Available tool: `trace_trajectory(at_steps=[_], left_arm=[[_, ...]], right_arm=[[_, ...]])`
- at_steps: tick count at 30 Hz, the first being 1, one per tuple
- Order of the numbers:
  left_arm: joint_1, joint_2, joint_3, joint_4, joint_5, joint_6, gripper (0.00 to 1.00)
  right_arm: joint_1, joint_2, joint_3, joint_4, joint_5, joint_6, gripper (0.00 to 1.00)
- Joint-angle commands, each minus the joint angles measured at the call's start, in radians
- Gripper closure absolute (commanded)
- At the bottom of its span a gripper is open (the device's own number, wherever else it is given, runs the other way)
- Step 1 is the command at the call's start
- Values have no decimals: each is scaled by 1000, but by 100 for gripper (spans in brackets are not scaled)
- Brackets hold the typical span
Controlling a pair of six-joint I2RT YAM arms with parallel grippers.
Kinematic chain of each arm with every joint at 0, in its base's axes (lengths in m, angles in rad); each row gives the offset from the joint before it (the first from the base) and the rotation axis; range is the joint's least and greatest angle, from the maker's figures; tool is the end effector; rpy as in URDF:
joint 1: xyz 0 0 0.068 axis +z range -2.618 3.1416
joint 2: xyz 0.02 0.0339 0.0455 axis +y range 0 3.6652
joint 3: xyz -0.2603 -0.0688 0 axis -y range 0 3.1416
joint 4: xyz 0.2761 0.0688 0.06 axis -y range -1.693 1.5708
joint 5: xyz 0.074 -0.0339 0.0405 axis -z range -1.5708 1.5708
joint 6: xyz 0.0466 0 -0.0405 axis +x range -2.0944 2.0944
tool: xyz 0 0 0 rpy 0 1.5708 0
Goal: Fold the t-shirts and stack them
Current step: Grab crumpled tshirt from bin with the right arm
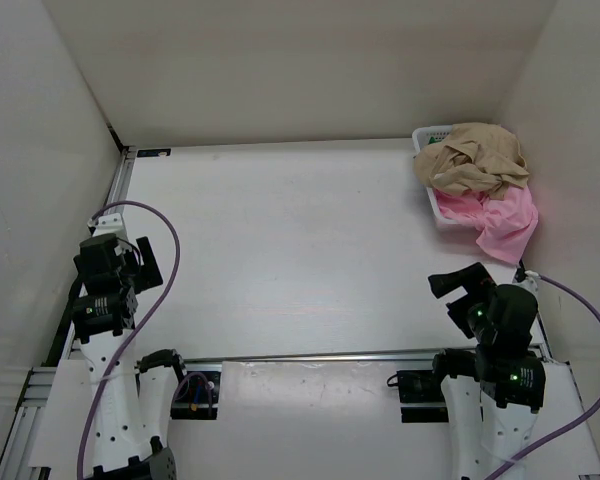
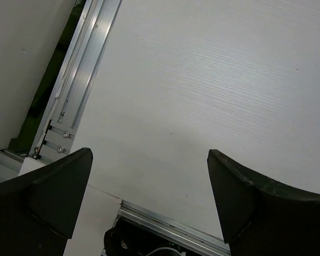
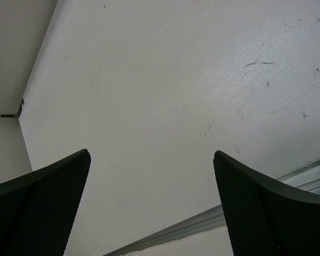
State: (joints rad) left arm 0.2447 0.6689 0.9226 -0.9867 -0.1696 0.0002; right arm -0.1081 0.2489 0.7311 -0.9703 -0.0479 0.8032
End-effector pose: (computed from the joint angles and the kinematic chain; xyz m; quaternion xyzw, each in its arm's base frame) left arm 0.1505 0.0457 0.3220 -0.1452 0.8993 0.1263 0.3928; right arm 0.0907 -0.0076 0.3023 0.3659 0.7748 0.1948 0.4774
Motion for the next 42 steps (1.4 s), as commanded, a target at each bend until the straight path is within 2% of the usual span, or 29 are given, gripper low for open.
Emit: trace_trajectory(at_steps=[1,6,10,13,19,23,28,31,33,36,37,39,40,41,42], left_arm=[[-24,-11,1,23,-33,0,0],[-56,-11,93,46,-174,0,0],[-65,-2,117,69,-90,0,0],[-65,21,153,79,-61,0,0],[-65,95,212,56,-61,0,0],[-65,141,225,16,21,0,0],[-65,130,194,39,9,0,0],[-53,144,185,39,-10,0,0],[-53,173,185,39,-37,0,0],[-33,186,197,39,-38,0,0],[-33,195,197,39,-47,0,0],[-24,195,206,48,-47,0,0],[-24,195,206,48,-47,0,0],[-15,195,206,48,-47,0,0],[-15,195,206,48,-47,0,0]], right_arm=[[5,-16,44,-15,32,-16,0],[5,78,166,43,59,-163,0],[5,284,365,80,19,-320,0],[48,509,528,108,110,-384,0],[48,878,867,119,195,-421,0],[48,1219,1054,119,284,-400,0],[57,1614,1316,130,355,-351,0],[68,1801,1468,110,410,-351,0],[77,1868,1527,82,438,-341,4],[77,1911,1545,70,453,-317,26],[77,1902,1535,70,453,-317,45],[87,1845,1480,102,497,-317,74],[97,1819,1460,116,519,-331,93],[97,1795,1446,126,540,-344,99],[125,1747,1446,127,562,-379,100]])
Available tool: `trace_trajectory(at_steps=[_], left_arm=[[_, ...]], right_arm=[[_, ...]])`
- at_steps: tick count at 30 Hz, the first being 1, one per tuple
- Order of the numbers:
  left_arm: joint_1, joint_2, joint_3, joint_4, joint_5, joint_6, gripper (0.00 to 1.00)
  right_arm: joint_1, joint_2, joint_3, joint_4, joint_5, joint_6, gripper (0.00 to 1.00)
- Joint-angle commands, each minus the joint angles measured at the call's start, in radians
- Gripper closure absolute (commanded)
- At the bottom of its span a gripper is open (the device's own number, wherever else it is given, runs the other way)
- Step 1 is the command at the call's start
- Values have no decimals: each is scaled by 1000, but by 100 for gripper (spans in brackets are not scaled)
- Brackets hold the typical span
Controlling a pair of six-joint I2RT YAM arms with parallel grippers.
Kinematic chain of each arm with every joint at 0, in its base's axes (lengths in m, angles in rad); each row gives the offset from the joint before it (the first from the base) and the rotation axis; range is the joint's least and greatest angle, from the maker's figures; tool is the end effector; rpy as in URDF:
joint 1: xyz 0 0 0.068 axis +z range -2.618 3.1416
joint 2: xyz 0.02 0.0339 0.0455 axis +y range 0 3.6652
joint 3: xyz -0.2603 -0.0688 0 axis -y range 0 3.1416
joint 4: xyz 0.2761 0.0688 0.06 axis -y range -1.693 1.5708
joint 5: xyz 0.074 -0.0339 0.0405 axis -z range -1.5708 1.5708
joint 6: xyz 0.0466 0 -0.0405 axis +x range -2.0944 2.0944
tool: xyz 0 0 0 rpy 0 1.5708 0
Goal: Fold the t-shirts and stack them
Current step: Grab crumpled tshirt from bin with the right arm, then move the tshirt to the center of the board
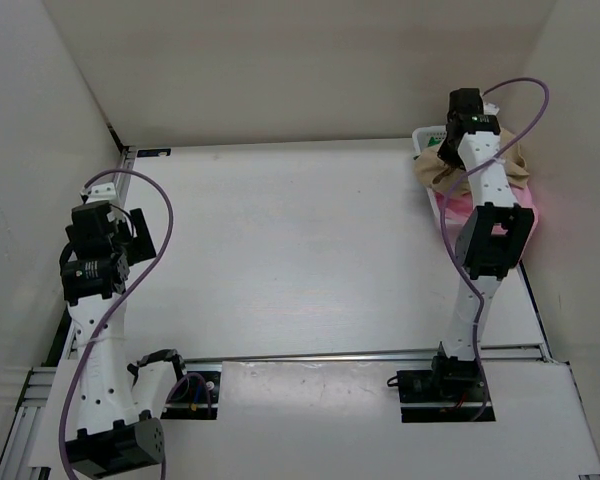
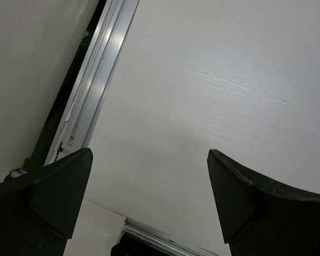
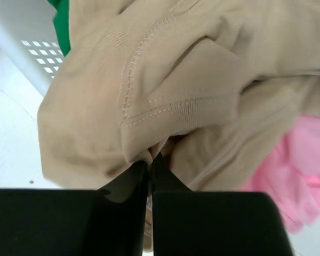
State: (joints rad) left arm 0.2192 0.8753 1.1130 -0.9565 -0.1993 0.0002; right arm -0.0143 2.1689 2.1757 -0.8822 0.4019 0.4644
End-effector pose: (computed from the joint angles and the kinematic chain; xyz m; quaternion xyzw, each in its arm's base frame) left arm 0.1908 0.0519 0.3579 -0.1399 0.8962 0.1351 0.3988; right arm 0.5168 -0.0256 0.3007 0.2845 0.8789 -0.1084 0.3673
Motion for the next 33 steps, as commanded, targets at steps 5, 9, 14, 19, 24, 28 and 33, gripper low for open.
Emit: trace_trajectory(at_steps=[5,9,14,19,24,28,33], left_arm=[[11,-32,7,18,32,0,0],[11,-53,-2,36,55,0,0],[11,-64,-12,45,100,0,0],[11,-55,21,45,109,0,0],[11,-55,30,55,119,0,0],[11,-35,11,55,150,0,0],[11,10,-22,55,244,0,0]], right_arm=[[148,-349,-10,129,224,-211,100],[276,-502,22,183,135,-277,100],[456,-622,45,354,-297,-273,100],[540,-659,12,583,-644,-106,100],[533,-667,-77,537,-772,-67,100],[456,-730,-327,476,-785,34,100],[366,-646,-481,261,-578,134,19]])
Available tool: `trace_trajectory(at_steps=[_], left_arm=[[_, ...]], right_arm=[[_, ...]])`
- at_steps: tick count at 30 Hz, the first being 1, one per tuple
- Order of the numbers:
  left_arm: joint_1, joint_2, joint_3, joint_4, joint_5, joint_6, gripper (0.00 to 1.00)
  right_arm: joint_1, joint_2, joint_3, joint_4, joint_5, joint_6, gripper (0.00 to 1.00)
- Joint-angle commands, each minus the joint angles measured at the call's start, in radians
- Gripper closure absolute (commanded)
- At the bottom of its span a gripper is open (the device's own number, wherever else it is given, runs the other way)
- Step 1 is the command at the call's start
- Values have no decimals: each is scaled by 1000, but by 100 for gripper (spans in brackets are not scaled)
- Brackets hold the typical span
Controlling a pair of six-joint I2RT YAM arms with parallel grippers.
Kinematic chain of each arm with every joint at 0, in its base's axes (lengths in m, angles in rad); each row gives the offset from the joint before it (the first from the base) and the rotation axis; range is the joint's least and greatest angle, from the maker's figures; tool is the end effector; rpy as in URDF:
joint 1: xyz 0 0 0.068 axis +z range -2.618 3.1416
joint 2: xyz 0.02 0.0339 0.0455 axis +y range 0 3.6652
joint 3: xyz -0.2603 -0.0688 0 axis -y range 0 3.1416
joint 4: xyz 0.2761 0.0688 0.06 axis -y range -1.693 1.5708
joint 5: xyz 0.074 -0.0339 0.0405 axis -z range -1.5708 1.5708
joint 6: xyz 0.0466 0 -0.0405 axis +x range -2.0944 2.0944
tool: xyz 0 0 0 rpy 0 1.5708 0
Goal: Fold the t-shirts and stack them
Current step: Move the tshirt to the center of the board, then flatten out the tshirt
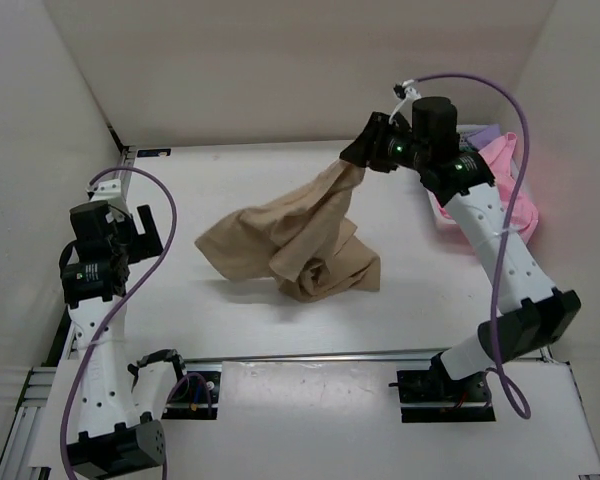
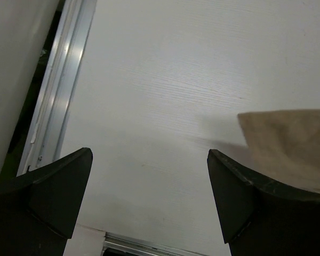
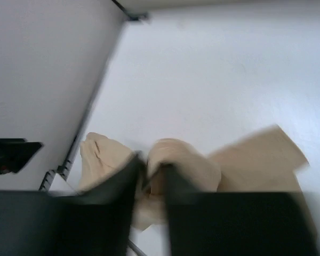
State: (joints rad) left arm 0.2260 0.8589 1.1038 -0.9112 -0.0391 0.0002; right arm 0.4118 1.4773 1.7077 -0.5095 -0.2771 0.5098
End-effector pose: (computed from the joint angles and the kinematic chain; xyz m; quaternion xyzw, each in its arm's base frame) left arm 0.1926 0.0462 0.3612 -0.1098 0.8926 0.0668 0.4321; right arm 0.3294 0.1578 0.4614 -0.0443 0.7941 0.3639 0.4849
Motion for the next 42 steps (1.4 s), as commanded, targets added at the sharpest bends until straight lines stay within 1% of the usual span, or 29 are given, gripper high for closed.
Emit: trace_trajectory(at_steps=[1,2,3,5,7,8,9,10,12,13,14,17,18,20,22,23,24,27,28,29,31,32,33,35,36,38,39,41,42], left_arm=[[4,40,-13,9,99,0,0],[4,57,-13,9,119,0,0],[4,98,-13,-3,157,0,0],[-5,147,1,-24,197,0,0],[-57,227,10,-63,232,0,0],[-86,251,10,-63,232,0,0],[-124,294,-1,-72,232,0,0],[-211,311,-13,-55,232,0,0],[-301,344,-73,-14,211,0,0],[-383,379,-94,13,184,0,0],[-424,400,-129,68,167,0,0],[-517,518,-156,145,111,0,0],[-528,552,-156,188,99,0,0],[-547,647,-156,221,71,0,0],[-547,698,-145,251,50,0,0],[-547,733,-145,252,41,0,3],[-547,744,-136,264,41,0,9],[-547,764,-136,264,67,0,30],[-547,764,-136,264,67,0,44],[-547,773,-136,264,79,0,54],[-547,773,-136,264,79,0,73],[-547,773,-136,264,79,0,90],[-547,773,-136,264,79,0,90],[-547,758,-148,264,79,0,90],[-536,758,-148,264,70,0,90],[-519,729,-148,264,23,0,90],[-493,701,-148,264,-2,0,90],[-459,672,-131,264,-59,0,90],[-418,642,-121,264,-111,0,90]], right_arm=[[-83,93,4,-144,72,46,0],[-109,206,42,-282,72,32,0],[-110,263,99,-369,154,12,0],[-91,331,186,-493,229,-58,0],[-53,295,129,-460,321,-91,0],[-16,238,77,-430,322,-102,0],[-1,209,-36,-372,322,-114,0],[14,184,-93,-341,293,-114,0],[68,127,-204,-266,232,-114,2],[88,115,-302,-245,216,-105,3],[123,104,-344,-224,190,-91,5],[192,113,-445,-144,97,-33,10],[214,129,-454,-124,96,-24,10],[283,167,-454,-95,114,-24,10],[330,225,-409,-95,139,-24,8],[331,245,-393,-95,139,-14,6],[344,262,-381,-95,139,-5,6],[354,317,-339,-70,127,9,3],[367,342,-327,-58,127,9,3],[367,354,-303,-58,127,9,3],[377,386,-293,-58,127,9,11],[377,387,-284,-67,136,9,19],[377,399,-284,-67,136,22,42],[377,390,-284,-77,160,22,68],[377,368,-284,-77,161,22,84],[377,344,-275,-104,173,3,92],[377,318,-263,-121,186,-8,100],[377,272,-218,-168,207,-39,100],[377,253,-206,-178,207,-51,100]])
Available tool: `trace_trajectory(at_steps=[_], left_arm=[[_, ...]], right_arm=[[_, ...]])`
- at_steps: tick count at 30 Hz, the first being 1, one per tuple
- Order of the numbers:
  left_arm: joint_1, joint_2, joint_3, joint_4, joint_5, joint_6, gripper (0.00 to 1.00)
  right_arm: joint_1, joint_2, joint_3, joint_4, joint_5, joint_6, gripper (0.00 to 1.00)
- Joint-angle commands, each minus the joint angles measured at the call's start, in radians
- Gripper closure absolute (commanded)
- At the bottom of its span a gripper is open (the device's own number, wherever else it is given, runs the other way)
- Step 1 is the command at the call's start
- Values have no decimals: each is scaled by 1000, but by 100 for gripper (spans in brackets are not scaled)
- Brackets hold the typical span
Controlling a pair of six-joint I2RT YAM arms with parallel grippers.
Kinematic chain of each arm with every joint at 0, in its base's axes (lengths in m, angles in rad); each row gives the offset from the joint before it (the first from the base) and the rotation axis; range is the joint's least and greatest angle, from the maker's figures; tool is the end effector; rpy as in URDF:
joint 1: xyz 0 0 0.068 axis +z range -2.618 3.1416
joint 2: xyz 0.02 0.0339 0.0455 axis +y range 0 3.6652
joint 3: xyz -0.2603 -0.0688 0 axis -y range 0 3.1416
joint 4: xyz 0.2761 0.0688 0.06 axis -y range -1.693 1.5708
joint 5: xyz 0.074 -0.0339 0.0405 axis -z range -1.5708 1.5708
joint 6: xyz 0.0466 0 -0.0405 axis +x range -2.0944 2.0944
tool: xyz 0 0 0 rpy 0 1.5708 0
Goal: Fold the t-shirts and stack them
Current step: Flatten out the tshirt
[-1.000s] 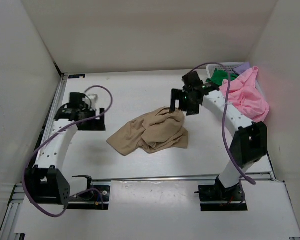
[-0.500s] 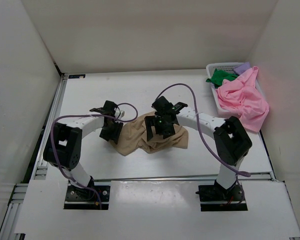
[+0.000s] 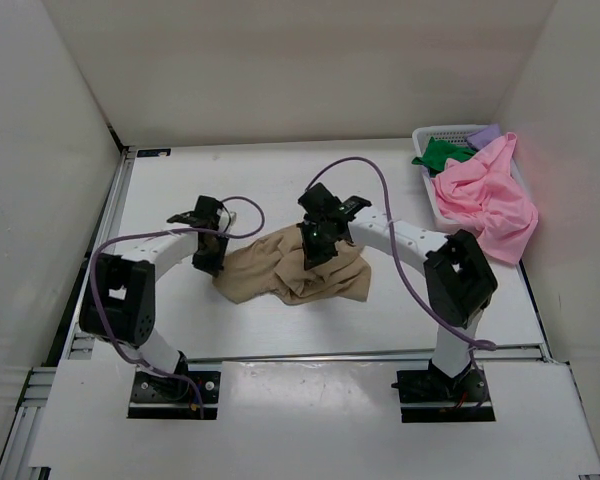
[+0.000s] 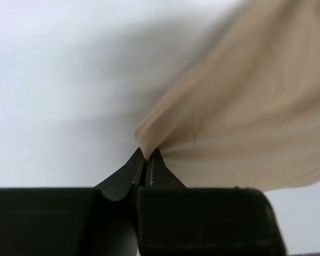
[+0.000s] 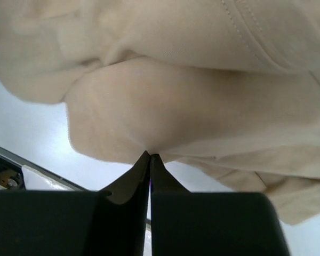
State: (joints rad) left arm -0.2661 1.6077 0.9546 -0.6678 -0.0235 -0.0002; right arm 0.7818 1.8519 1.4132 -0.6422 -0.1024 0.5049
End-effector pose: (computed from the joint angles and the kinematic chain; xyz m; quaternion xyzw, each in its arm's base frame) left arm 0.3044 -0.0818 0.1367 0.1301 0.9836 -0.0050 0.1251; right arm 0.2977 0.3023 0.1944 -0.1460 0.9579 0.1850 0.1640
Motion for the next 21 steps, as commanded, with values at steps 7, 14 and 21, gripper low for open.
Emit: trace_trajectory(at_steps=[7,14,21], left_arm=[[269,-224,271,20,-298,0,90],[257,-151,833,20,-296,0,90],[114,222,1080,20,-347,0,81]], right_arm=[[7,-321,156,-100,-62,-89,100],[-49,-612,5,-111,-94,-69,100],[-113,-662,-169,-79,-57,27,100]])
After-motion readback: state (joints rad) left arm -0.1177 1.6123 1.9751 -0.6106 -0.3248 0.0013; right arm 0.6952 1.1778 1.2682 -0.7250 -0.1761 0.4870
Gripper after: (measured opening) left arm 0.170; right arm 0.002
